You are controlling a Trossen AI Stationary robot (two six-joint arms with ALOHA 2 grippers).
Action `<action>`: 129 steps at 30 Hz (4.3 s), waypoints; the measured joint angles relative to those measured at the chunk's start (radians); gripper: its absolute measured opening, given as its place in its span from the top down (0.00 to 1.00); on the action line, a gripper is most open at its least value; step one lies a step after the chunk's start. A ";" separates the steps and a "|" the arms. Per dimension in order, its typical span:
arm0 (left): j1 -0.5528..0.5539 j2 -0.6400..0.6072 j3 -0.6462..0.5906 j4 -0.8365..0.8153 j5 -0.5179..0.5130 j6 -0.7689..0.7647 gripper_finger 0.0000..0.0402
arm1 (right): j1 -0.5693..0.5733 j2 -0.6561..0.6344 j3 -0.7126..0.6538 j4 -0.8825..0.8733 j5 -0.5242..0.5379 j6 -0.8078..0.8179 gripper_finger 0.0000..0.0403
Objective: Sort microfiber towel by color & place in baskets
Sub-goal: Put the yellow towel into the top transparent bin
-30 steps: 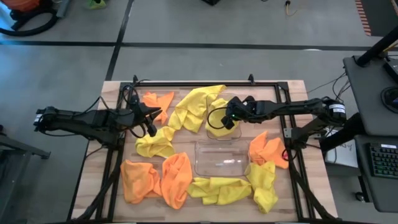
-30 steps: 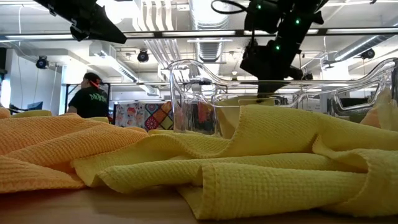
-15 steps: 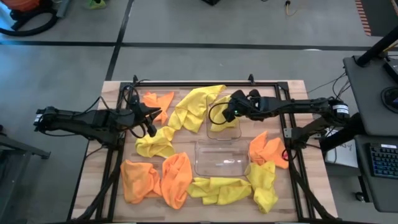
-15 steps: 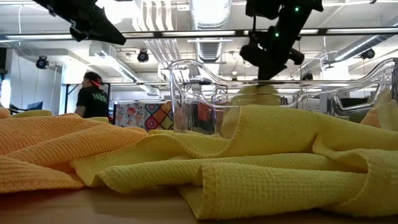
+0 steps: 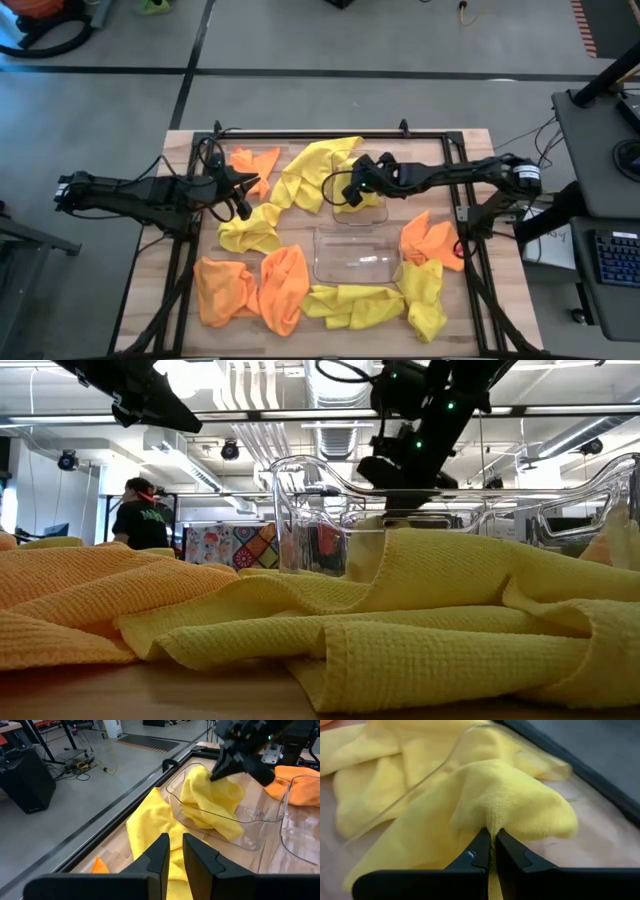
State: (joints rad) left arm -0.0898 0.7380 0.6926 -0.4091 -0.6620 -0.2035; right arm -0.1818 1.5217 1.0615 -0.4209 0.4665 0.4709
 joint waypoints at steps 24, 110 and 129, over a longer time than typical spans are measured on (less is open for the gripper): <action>0.000 0.000 0.000 -0.004 0.048 -0.011 0.90 | 0.000 0.169 0.000 0.105 -0.156 0.009 0.97; -0.137 0.106 0.000 -0.125 0.340 -0.513 0.90 | 0.160 -0.112 0.189 -0.349 -0.152 0.034 0.44; -0.140 0.127 -0.001 -0.241 0.519 -0.510 0.90 | 0.334 -0.128 0.188 -0.337 -0.152 0.054 0.44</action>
State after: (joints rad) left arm -0.2302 0.8655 0.6918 -0.6497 -0.1434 -0.7139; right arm 0.1526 1.3937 1.2495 -0.7578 0.3145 0.5247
